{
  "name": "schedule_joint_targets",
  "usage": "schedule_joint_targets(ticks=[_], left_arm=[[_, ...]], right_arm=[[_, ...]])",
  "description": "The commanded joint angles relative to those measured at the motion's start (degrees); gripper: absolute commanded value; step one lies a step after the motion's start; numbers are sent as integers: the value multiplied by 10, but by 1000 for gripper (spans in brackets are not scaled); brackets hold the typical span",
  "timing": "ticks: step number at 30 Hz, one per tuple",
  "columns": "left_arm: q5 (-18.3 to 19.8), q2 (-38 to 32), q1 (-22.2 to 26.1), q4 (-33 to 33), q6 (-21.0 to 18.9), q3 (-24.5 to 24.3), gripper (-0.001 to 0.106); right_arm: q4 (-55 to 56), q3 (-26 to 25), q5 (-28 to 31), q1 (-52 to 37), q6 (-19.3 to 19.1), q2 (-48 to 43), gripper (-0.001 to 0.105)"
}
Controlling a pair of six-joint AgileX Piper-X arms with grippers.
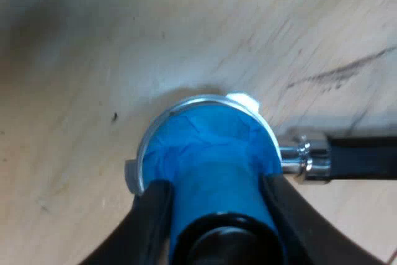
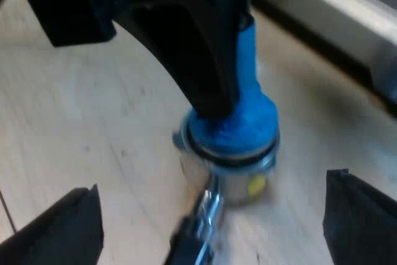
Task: Grind coffee beans and then tamp
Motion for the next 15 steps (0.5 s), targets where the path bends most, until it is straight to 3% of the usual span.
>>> schedule_joint_targets(ticks=[1, 7, 11, 14, 15], left_arm=[[-8, -27, -3, 14, -4, -12, 0], [-39, -75, -3, 62, -4, -15, 0], [-95, -117, -3, 91, -4, -3, 0], [-95, -130, -1, 94, -4, 4, 0], [-99, -162, 0, 95, -4, 26, 0]], right_arm=[[-23, -1, -6, 1, -2, -4, 74], [-39, -7, -6, 1, -2, -4, 74], [-42, -22, -6, 1, -2, -4, 74], [-42, -28, -6, 1, -2, -4, 74], [-42, -30, -6, 1, -2, -4, 74]])
